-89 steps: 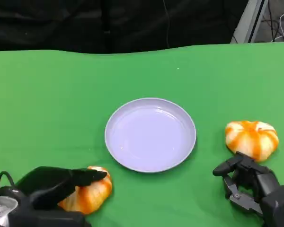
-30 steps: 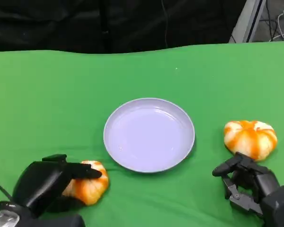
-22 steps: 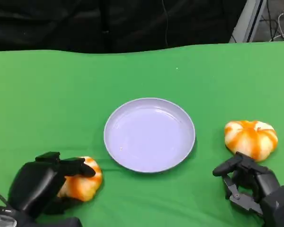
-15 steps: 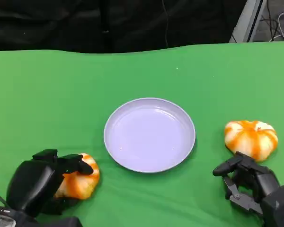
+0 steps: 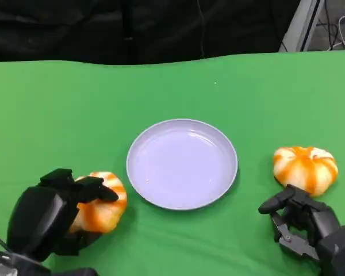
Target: Grasp the bread from the table and place it into the plate.
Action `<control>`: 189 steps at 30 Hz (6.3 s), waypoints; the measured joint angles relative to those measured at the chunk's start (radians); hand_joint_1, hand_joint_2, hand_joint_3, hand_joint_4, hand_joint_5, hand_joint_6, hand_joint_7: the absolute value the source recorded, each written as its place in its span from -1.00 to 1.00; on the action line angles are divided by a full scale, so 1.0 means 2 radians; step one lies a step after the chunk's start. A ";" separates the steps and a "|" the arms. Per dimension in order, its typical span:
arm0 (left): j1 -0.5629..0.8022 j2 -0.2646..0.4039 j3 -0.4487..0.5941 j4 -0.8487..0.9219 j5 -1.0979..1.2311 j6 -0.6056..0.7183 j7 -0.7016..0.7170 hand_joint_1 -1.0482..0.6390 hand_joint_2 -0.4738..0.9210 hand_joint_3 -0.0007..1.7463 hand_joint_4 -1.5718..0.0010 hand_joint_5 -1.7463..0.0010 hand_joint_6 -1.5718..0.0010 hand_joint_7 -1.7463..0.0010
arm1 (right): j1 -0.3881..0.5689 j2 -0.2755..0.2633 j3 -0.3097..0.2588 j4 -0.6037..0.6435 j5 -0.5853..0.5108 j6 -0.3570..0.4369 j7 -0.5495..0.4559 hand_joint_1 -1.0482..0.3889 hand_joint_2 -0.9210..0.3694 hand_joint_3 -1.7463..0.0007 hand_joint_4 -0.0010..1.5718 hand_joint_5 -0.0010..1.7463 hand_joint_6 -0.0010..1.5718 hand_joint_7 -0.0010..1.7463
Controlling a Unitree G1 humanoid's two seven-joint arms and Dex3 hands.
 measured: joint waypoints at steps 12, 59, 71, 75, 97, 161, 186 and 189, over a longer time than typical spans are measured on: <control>0.008 0.007 0.018 -0.056 0.021 -0.013 0.007 0.11 0.22 0.20 -0.13 -0.82 -0.27 -0.23 | -0.001 0.000 0.000 0.001 0.000 0.000 0.000 0.21 -0.85 0.21 -0.07 1.00 -0.09 0.51; -0.170 -0.067 -0.068 0.147 0.075 -0.100 0.120 0.05 0.22 0.24 0.02 -0.95 -0.05 -0.51 | -0.005 0.004 0.003 0.002 -0.014 0.002 -0.017 0.19 -0.88 0.25 -0.07 1.00 -0.10 0.52; -0.238 -0.102 -0.106 0.257 0.075 -0.109 0.138 0.15 0.30 0.10 0.10 -0.96 0.00 -0.55 | -0.005 0.005 0.004 0.001 -0.014 0.000 -0.017 0.20 -0.88 0.25 -0.08 1.00 -0.09 0.51; -0.249 -0.107 -0.116 0.288 0.074 -0.111 0.142 0.16 0.33 0.06 0.10 -0.96 0.00 -0.53 | -0.005 0.005 0.004 0.001 -0.014 0.001 -0.017 0.20 -0.88 0.25 -0.09 1.00 -0.09 0.52; -0.316 -0.145 -0.145 0.384 0.054 -0.099 0.088 0.17 0.84 -0.61 0.19 -0.89 -0.02 -0.36 | -0.002 0.006 0.004 -0.003 -0.013 0.000 -0.016 0.21 -0.88 0.24 -0.03 1.00 -0.12 0.57; -0.128 -0.181 0.189 0.187 -0.581 -0.019 -0.639 -0.72 1.00 -0.45 0.37 0.96 0.44 0.98 | -0.005 0.006 0.005 0.000 -0.016 0.002 -0.019 0.20 -0.84 0.21 -0.06 1.00 -0.09 0.52; -0.059 -0.147 0.266 0.220 -0.604 -0.008 -0.725 -0.66 1.00 -0.49 0.37 0.99 0.46 0.99 | -0.005 0.003 0.001 -0.001 -0.008 0.006 -0.005 0.20 -0.85 0.22 -0.06 1.00 -0.09 0.51; -0.059 -0.144 0.266 0.226 -0.595 -0.014 -0.725 -0.63 1.00 -0.50 0.34 0.98 0.43 0.98 | -0.005 0.003 0.000 -0.001 -0.007 0.006 -0.002 0.19 -0.85 0.22 -0.06 1.00 -0.09 0.52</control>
